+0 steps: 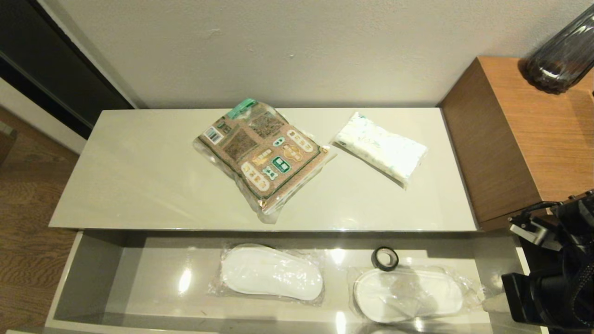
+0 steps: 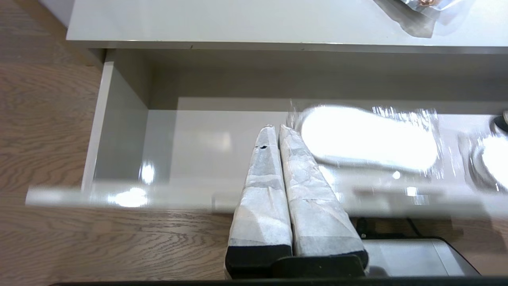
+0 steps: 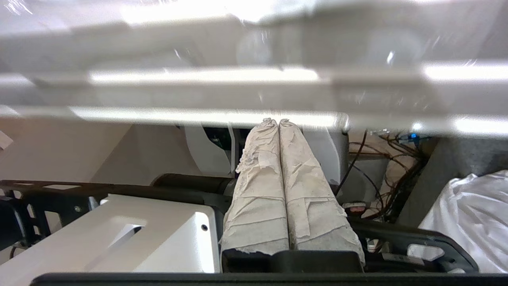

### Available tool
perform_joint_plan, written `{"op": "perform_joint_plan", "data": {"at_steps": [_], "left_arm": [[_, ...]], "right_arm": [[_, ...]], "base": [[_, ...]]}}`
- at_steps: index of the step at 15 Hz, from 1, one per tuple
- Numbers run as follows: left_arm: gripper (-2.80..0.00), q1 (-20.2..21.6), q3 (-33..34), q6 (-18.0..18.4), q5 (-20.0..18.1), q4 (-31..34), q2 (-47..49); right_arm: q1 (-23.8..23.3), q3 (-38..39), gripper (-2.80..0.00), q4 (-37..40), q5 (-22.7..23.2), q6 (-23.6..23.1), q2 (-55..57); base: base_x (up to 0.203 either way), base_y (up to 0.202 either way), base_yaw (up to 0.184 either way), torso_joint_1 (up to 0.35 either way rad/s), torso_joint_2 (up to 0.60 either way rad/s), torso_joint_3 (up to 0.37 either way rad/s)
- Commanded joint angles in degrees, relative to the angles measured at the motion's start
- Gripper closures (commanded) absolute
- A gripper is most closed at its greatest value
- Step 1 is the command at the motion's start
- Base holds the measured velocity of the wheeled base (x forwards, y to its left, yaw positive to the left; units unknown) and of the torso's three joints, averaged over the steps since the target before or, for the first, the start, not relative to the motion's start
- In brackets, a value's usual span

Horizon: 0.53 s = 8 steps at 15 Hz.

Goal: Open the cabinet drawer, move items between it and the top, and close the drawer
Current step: Open the drawer

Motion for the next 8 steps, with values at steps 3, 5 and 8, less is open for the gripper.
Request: {"op": "perform_joint_plan", "data": {"at_steps": [3,5,8], "left_arm": [[0.00,-0.04,0.00,-0.05,0.02,-0.02,0.09],[0.00,-0.04,0.00,-0.05,0.02,-0.02,0.09],[0.00,-0.04,0.00,-0.05,0.02,-0.02,0.09]], "right_arm": [[0.02,-7.63,0.00,-0.35,-0.38,0.60,1.48],[0.02,-10.02,0.00,-2.04,-1.15,0.77,2.72],[0.04,-14.47,0.00,-2.94,-5.93,0.48,5.97]], "base": [[0.000,0.000,0.000,0.000,0.00,0.000],[0.000,0.000,0.000,0.000,0.00,0.000],[0.000,0.000,0.000,0.000,0.00,0.000]]}}
